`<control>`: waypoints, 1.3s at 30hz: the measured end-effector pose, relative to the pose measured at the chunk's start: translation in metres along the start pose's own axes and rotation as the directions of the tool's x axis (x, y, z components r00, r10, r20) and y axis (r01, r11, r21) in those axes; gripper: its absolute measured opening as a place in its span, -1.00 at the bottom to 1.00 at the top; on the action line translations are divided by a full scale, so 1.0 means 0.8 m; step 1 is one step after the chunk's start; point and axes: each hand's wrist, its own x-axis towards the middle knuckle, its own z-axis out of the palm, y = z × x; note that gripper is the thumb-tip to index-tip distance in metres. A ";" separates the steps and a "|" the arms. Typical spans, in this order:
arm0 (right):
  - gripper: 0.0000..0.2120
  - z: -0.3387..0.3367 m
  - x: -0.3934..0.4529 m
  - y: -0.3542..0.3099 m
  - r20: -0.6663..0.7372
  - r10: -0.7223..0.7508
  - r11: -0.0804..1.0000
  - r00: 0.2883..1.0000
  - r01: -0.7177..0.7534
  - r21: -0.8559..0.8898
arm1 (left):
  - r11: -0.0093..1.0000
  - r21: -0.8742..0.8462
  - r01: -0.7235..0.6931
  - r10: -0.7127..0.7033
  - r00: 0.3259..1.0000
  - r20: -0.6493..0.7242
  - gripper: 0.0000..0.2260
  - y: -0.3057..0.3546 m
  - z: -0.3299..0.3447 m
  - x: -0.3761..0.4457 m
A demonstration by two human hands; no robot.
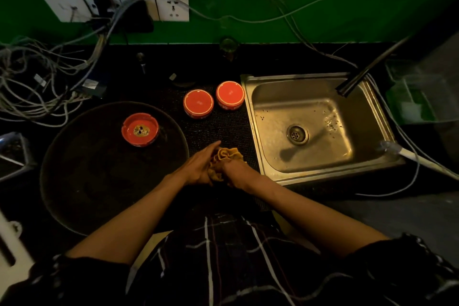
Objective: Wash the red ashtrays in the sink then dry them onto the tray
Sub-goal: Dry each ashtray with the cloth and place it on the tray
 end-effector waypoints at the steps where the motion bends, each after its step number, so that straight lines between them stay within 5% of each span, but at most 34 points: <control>1: -0.73 -0.004 0.000 0.002 0.026 0.011 1.000 1.000 -0.011 0.000 | 0.989 0.145 -0.037 0.033 0.999 0.024 -0.19 -0.002 -0.004 -0.004; 3: -0.72 -0.016 0.000 0.001 0.060 0.048 0.998 0.997 -0.045 -0.039 | 0.982 0.189 -0.009 0.011 1.000 -0.009 0.09 -0.009 -0.003 -0.012; 6: -0.68 -0.026 -0.008 0.000 0.097 0.137 0.984 0.986 -0.123 -0.131 | 0.993 0.117 -0.012 0.017 0.999 -0.042 0.13 -0.009 0.000 -0.019; 9: -0.75 -0.028 -0.020 0.006 -0.128 0.189 0.976 0.974 -0.201 -0.084 | 0.999 -0.003 0.034 -0.034 0.987 -0.159 0.12 0.003 0.015 -0.026; 11: -0.61 -0.023 -0.026 0.010 -0.258 0.211 0.977 0.943 -0.212 0.026 | 0.992 -0.067 0.111 -0.127 0.938 -0.323 0.12 0.013 0.040 -0.028; 14: -0.43 -0.009 -0.024 0.005 -0.256 0.254 0.964 0.933 -0.222 0.147 | 0.973 -0.102 0.209 -0.233 0.866 -0.443 0.13 0.031 0.070 -0.019; 21: -0.37 0.038 0.011 -0.015 -0.171 0.247 0.965 0.954 -0.258 -0.051 | 0.990 0.080 0.114 -0.100 0.981 -0.169 0.19 -0.006 0.019 -0.019; 25: -0.58 0.012 0.019 -0.030 -0.169 0.252 0.966 0.953 -0.257 -0.005 | 0.985 0.141 0.096 -0.078 0.989 -0.124 0.18 -0.011 -0.003 -0.018; 33: -0.66 -0.016 0.009 0.002 -0.023 0.143 0.990 0.990 -0.143 -0.004 | 0.975 0.218 -0.033 0.036 0.999 -0.010 0.10 0.005 -0.012 0.008; 39: -0.63 -0.053 -0.015 0.023 0.147 0.287 0.958 0.947 -0.285 -0.036 | 0.962 0.255 -0.095 0.070 0.992 0.102 0.03 0.015 -0.024 0.019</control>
